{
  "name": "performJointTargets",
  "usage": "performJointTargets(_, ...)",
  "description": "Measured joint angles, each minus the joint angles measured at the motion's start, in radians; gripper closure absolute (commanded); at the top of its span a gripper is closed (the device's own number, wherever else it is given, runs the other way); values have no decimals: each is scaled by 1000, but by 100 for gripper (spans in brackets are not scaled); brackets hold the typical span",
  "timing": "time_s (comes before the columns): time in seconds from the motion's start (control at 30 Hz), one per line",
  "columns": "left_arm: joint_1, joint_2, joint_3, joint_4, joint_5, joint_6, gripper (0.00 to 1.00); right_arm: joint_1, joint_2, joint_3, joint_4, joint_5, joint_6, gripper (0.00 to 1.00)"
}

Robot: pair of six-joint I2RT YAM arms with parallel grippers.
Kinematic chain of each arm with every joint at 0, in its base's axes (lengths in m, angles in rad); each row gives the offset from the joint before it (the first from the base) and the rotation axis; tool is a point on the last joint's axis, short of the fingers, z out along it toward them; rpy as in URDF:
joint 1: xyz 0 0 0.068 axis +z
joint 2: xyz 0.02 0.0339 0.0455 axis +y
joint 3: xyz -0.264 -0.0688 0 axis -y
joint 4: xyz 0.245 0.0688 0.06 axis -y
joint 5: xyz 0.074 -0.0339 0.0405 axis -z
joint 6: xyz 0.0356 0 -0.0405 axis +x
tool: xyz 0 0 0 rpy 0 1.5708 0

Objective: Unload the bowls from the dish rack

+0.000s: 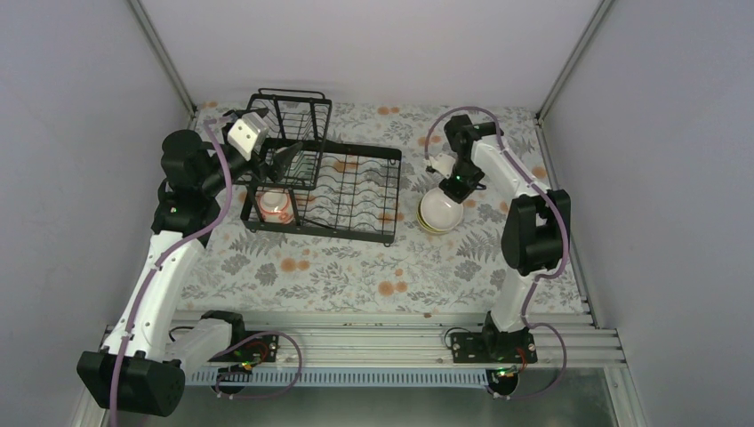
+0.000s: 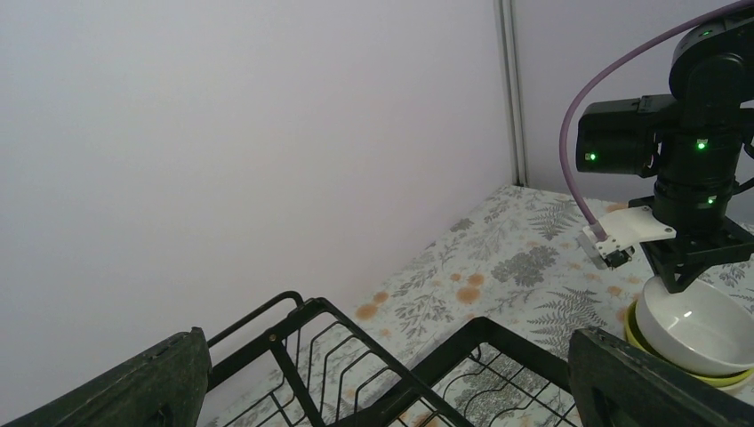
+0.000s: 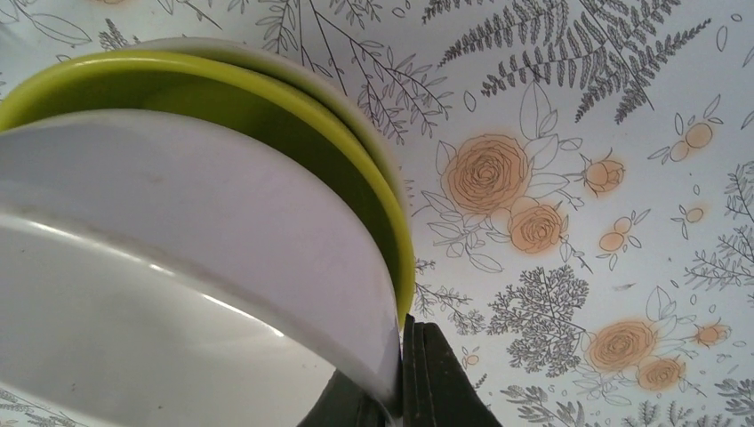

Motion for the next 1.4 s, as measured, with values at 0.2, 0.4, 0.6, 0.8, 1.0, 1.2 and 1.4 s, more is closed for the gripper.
performJointTargets(0.2,0,0,0,0,0,0,0,0,1,0,-11,22,-11,82)
performJointTargets(0.4,1,0,0,0,1,0,0,0,12,3,-17,35,-20,37)
performJointTargets(0.6,1,0,0,0,5,0,0,0,17,73,-23,40,-16,32)
performJointTargets(0.8,1,0,0,0,7,0,0,5,4,204,-23,36,-5,36)
performJointTargets(1.0,1,0,2,-15,3,8,0,69,-47,218,-9,-50,20,37)
performJointTargets(1.2,1,2,68,-76,-47,53,0,161,-42,194,84,-217,76,38)
performJointTargets(1.4,3,74,301,-202,-192,116,0,228,20,191,180,-276,138,39)
